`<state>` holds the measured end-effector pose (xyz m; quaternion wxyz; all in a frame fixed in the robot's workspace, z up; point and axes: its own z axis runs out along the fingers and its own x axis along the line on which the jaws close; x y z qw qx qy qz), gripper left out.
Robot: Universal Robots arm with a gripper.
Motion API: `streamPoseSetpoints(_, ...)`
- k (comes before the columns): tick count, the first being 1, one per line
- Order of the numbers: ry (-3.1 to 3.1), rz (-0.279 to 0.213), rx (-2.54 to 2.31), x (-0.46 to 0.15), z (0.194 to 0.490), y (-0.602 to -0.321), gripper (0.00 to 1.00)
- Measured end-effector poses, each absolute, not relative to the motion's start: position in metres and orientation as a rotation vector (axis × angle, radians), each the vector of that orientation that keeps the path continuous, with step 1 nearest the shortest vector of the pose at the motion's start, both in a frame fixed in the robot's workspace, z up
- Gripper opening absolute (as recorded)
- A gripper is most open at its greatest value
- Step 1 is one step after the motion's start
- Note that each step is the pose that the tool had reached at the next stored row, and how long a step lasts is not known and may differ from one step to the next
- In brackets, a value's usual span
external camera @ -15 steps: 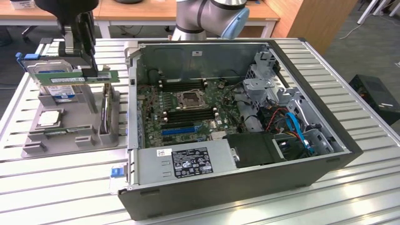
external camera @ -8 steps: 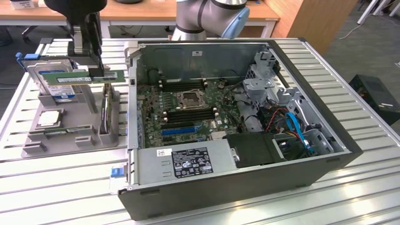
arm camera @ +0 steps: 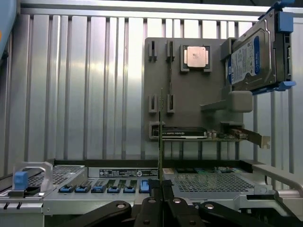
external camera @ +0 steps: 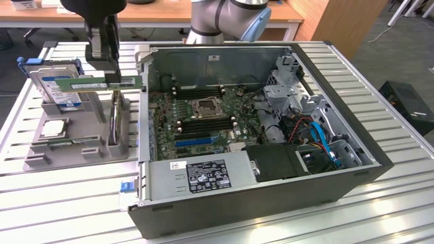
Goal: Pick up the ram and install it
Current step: 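Pick up the ram and move it above insertion slot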
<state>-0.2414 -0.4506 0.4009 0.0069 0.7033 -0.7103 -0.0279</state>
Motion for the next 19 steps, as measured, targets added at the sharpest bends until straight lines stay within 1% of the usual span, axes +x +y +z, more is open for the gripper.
streamPoseSetpoints(19, -2.220, -0.091, 2.198, -0.206, 0.401, -0.451, 0.12)
